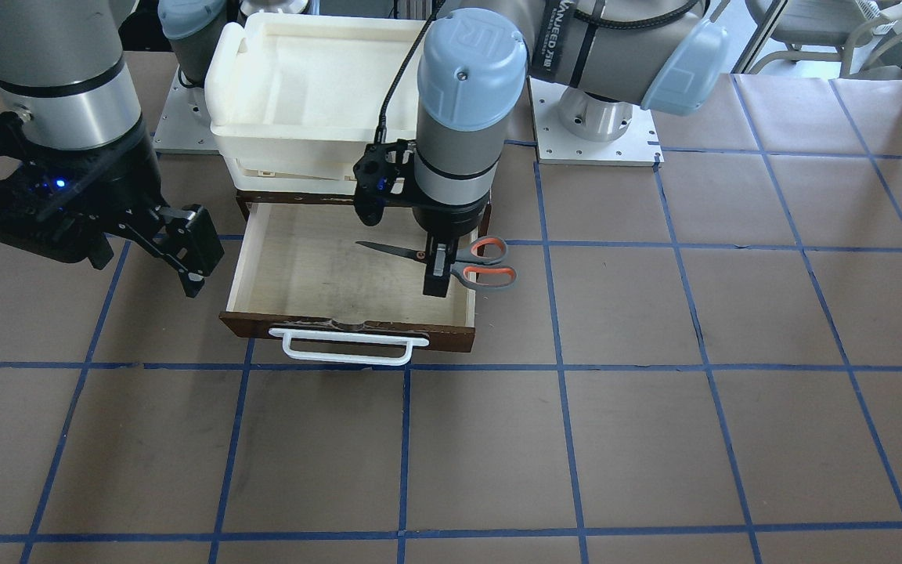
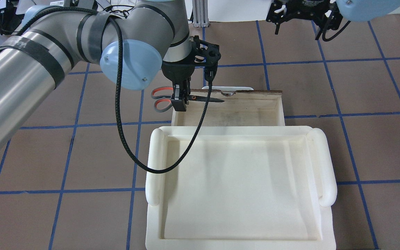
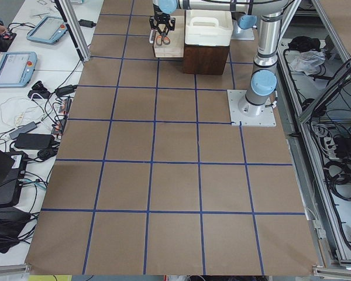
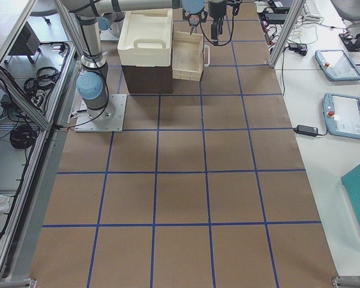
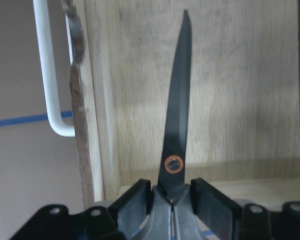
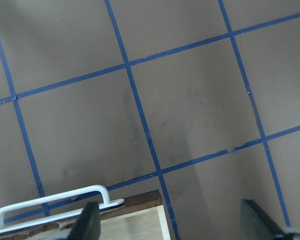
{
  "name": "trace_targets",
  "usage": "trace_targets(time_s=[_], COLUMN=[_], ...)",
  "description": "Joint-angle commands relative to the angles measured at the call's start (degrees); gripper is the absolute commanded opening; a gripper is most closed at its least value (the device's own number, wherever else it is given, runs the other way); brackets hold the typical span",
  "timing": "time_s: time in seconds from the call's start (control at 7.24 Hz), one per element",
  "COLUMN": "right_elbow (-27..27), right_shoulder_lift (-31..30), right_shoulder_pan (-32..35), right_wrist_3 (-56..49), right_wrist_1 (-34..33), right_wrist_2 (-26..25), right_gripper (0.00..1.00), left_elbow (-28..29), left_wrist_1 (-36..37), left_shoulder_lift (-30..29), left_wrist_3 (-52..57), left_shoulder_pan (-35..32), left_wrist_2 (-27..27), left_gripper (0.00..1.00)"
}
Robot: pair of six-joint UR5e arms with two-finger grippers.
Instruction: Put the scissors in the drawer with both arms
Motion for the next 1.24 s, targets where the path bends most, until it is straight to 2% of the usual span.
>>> trace_targets(time_s=[0.0, 0.28, 0.83, 0.97, 1.11], right_elbow=[0.0, 1.3, 2.9, 2.9, 2.9], right_shoulder_lift=[-1.3, -4.4, -7.0, -7.1, -7.6], right_shoulder_pan=[-1.7, -1.5, -1.3, -1.1, -1.1], right_wrist_3=[-7.8, -8.4, -8.7, -8.8, -8.9], right_wrist_1=[2.2, 8.3, 8.6, 9.6, 9.7], right_wrist_2=[2.0, 2.9, 3.2, 4.1, 8.7], right_gripper=[1.00, 1.00, 1.00, 1.00, 1.00], left_elbow=[0.1, -0.3, -1.3, -1.3, -1.4], left_wrist_1=[3.0, 3.0, 3.9, 4.0, 4.0], left_shoulder_lift=[-3.1, -3.7, -4.8, -5.1, -5.4], left_wrist_3=[-2.9, -3.8, -3.8, -4.3, -4.4], left_shoulder_pan=[-3.9, -4.5, -5.9, -6.0, -6.2], left_wrist_2=[-0.8, -0.8, -0.7, -0.7, -0.7], left_gripper=[0.00, 0.00, 0.00, 0.00, 0.00])
